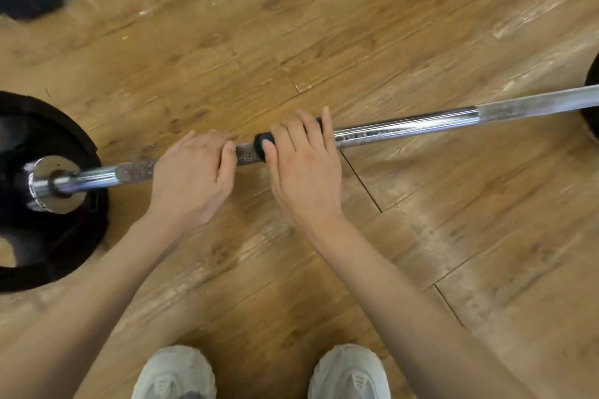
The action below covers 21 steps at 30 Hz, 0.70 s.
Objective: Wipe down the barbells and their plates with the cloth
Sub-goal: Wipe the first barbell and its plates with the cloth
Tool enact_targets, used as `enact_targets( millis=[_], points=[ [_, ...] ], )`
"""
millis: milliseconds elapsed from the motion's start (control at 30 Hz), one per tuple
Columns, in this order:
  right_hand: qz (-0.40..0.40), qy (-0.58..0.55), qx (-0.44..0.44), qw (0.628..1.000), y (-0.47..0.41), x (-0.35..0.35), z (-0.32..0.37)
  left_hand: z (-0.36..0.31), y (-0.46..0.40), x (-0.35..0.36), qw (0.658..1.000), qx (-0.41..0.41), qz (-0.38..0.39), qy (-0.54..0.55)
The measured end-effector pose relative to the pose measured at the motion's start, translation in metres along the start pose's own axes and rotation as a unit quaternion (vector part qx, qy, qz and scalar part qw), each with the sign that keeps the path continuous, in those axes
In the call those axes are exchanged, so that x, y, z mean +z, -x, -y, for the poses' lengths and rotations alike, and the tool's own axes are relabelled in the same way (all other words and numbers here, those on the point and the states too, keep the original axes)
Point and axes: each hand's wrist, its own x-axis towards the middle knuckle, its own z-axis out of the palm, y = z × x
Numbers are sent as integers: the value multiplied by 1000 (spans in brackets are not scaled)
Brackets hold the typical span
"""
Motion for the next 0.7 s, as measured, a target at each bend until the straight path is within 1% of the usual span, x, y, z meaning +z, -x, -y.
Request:
enact_targets(
  millis=[100,133,200,233,267,333,400,433,500,533,567,633,700],
  points=[
    [22,-11,-69,997,-9,4,-9,-3,-15,-12,998,-39,52,4],
    [19,-5,-74,997,-12,2,-20,-2,-18,-14,997,-46,66,-1],
    [1,9,-26,1000,-15,-3,-32,1,-24,-17,995,-45,86,-2],
    [3,13,5,1000,-17,-5,-26,2,-26,-17,995,-43,90,-2],
    [13,10,19,1000,-19,-3,-15,3,-28,-17,995,-41,89,-6],
    [31,-13,-14,999,-18,7,4,3,-31,-17,996,-37,86,-6],
    [29,-17,-59,998,-24,7,-7,2,-31,-16,997,-33,75,10],
    [22,-8,-59,998,-28,4,-21,3,-31,-15,997,-29,68,16],
    [-10,31,6,999,-30,-3,-41,5,-32,-13,998,-15,52,14],
    [-9,47,44,998,-30,-6,-38,7,-34,-11,999,-6,41,6],
    [2,48,57,997,-31,-5,-27,9,-36,-8,1000,3,30,-1],
    [27,16,18,999,-29,7,-1,12,-39,-4,1000,20,5,-14],
    [30,9,-29,999,-33,12,-5,15,-46,-1,999,34,-12,-22]
  ],
)
